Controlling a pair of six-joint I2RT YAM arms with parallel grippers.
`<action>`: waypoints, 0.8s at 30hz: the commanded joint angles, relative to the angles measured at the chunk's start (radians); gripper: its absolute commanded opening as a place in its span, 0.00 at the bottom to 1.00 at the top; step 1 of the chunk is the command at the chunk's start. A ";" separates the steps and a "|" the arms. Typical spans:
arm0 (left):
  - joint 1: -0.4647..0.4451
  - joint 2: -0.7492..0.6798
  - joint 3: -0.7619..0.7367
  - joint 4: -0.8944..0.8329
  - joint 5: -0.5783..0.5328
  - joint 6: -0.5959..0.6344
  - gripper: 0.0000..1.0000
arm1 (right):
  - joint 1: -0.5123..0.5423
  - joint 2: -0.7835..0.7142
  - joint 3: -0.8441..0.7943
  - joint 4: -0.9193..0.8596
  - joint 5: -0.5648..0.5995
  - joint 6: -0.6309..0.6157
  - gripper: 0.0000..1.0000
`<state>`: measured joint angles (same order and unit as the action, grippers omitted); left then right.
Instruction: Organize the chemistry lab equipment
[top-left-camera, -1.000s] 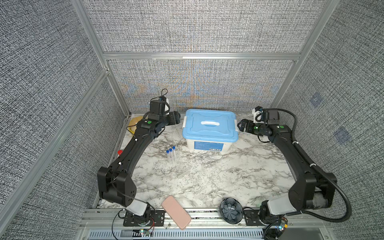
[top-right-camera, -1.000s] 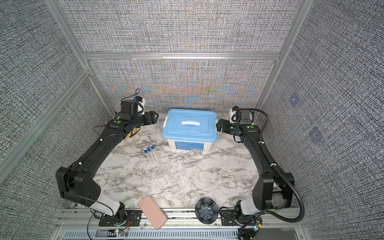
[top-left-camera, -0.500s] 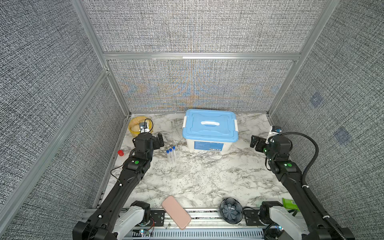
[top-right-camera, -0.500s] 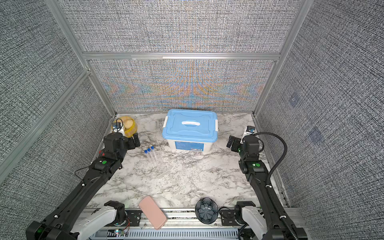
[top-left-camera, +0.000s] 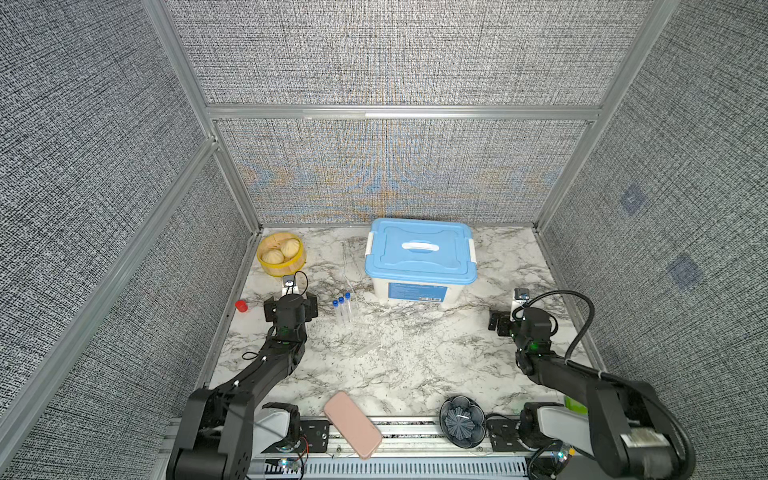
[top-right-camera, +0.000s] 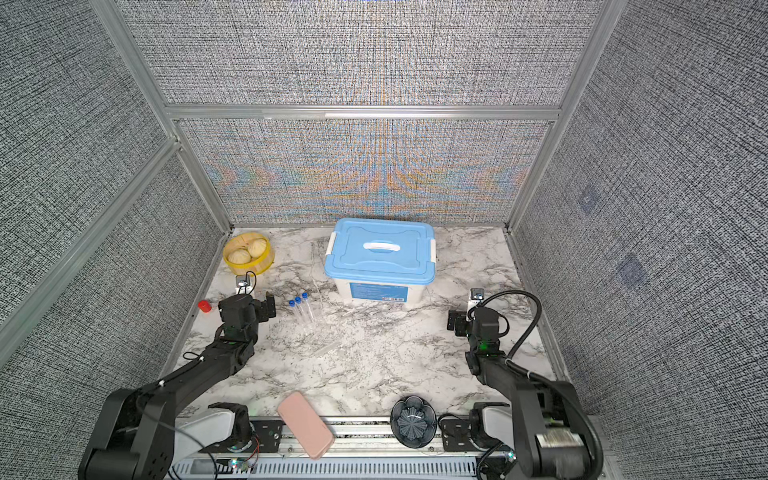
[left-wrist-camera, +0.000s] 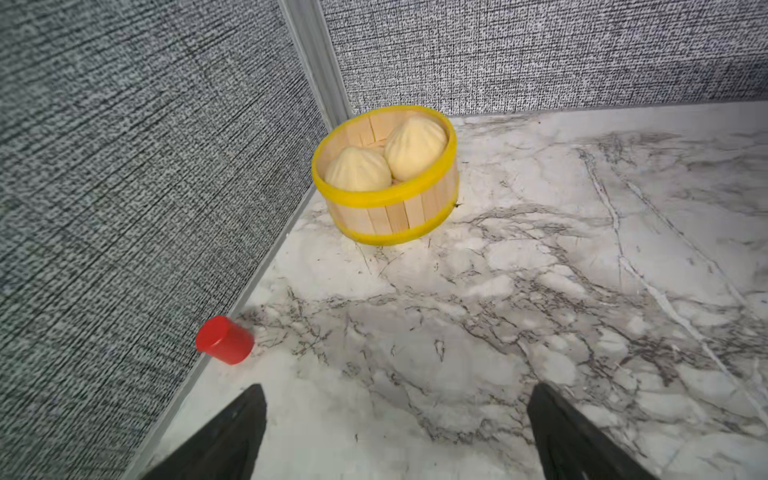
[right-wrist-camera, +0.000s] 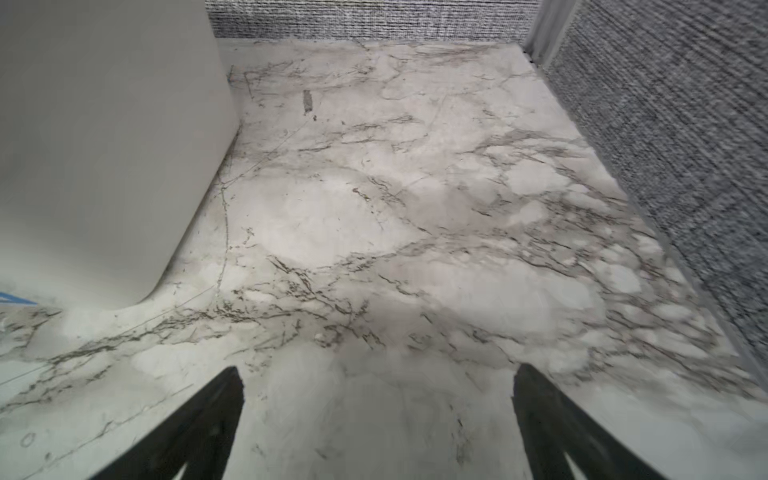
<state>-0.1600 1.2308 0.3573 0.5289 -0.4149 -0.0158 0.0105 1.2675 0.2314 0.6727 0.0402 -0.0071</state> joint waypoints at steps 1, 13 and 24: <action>0.004 0.108 -0.019 0.316 0.029 0.060 0.99 | -0.005 0.088 0.057 0.208 -0.080 -0.002 0.99; 0.151 0.317 -0.034 0.500 0.251 -0.026 0.99 | -0.001 0.255 0.140 0.205 -0.123 -0.031 0.99; 0.151 0.297 -0.015 0.431 0.252 -0.035 0.99 | 0.005 0.262 0.177 0.141 -0.099 -0.027 0.99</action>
<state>-0.0109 1.5341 0.3386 0.9199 -0.1772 -0.0555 0.0143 1.5276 0.4053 0.8051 -0.0650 -0.0311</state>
